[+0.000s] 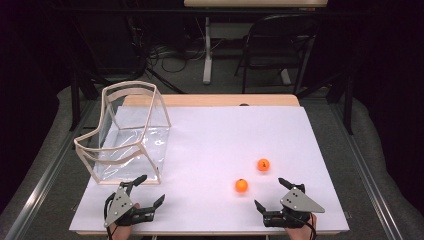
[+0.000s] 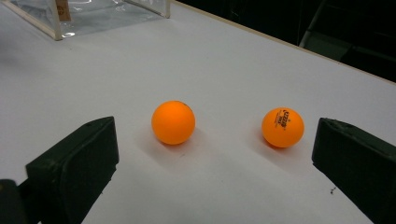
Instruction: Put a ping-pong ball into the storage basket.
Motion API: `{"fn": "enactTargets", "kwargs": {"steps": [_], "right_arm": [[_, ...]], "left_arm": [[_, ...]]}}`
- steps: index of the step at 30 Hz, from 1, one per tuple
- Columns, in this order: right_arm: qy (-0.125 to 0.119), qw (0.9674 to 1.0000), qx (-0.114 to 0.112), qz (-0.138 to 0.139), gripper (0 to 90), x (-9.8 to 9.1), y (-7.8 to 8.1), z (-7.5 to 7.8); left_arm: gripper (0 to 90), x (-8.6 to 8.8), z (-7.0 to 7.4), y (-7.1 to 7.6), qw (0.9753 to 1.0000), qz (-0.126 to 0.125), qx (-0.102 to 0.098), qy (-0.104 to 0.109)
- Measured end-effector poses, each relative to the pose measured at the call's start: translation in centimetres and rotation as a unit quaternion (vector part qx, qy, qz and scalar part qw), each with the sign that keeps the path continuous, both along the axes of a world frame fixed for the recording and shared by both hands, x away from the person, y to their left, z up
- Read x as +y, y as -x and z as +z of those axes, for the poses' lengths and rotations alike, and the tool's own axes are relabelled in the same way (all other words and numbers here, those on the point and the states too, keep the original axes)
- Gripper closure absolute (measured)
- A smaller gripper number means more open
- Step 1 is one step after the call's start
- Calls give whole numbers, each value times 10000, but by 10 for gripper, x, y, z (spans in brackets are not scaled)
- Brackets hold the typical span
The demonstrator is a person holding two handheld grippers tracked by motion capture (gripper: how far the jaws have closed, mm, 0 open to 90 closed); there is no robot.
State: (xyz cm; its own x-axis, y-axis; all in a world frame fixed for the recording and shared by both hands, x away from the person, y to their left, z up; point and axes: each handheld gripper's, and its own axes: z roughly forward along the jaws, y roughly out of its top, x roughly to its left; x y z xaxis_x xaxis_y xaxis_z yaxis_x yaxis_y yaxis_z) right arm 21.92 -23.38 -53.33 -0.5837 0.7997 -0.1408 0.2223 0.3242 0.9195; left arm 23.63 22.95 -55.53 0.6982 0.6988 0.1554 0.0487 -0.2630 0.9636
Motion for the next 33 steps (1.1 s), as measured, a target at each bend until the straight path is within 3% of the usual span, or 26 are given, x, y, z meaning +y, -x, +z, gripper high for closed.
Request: {"fn": "enactTargets", "kwargs": {"steps": [19,33], "right_arm": [[224,9983,502,189,3,20,-13,1],[399,9941,955,312,0,37,-30,1]], "left_arm": [[160,-2,-1,-2,9999,-83,59,-15],[160,-2,-1,-2,10000,-77,62,4]]}}
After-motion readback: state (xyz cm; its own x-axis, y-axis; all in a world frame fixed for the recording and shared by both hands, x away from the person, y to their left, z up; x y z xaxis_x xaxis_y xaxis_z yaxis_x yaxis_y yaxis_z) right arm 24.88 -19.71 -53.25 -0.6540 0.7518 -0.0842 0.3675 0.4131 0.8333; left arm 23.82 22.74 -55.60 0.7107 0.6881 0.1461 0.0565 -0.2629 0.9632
